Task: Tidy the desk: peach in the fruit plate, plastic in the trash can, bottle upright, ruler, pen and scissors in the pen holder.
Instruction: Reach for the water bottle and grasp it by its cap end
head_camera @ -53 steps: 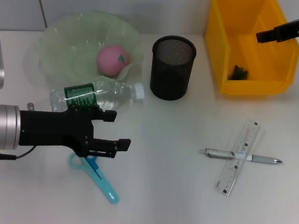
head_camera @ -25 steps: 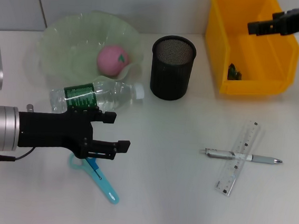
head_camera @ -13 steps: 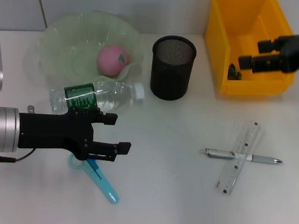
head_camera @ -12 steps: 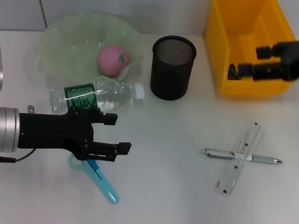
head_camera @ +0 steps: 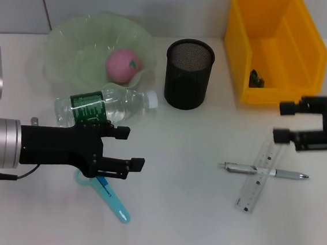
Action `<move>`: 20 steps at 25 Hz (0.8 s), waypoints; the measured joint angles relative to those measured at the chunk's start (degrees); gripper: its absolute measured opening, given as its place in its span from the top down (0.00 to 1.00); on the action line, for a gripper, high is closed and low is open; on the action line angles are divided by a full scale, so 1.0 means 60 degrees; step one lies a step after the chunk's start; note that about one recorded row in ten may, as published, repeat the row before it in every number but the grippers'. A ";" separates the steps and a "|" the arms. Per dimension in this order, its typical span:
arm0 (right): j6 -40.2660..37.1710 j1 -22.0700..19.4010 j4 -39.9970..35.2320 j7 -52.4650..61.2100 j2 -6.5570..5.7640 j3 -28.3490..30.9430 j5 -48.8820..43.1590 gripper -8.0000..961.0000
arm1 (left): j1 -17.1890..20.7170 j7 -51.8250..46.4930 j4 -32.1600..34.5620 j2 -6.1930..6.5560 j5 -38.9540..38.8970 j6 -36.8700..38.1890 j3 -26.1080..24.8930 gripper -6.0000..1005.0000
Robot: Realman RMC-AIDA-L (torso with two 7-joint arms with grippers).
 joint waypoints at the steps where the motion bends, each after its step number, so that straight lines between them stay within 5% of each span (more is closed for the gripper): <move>1: -0.0081 0.0002 0.0314 -0.0262 -0.0091 0.0075 0.0001 0.22 | 0.0000 -0.0029 0.0000 0.0000 -0.0001 0.0016 0.0000 0.16; 7: -0.0263 0.0029 0.2018 -0.1409 -0.0537 0.0238 -0.0032 0.22 | -0.0040 -0.0191 0.0000 0.0000 0.0000 0.0052 0.0000 0.16; 20: -0.0235 0.0037 0.2516 -0.1826 -0.0500 0.0074 -0.0778 0.22 | -0.0091 -0.0261 0.0008 0.0000 0.0002 0.0268 0.0000 0.16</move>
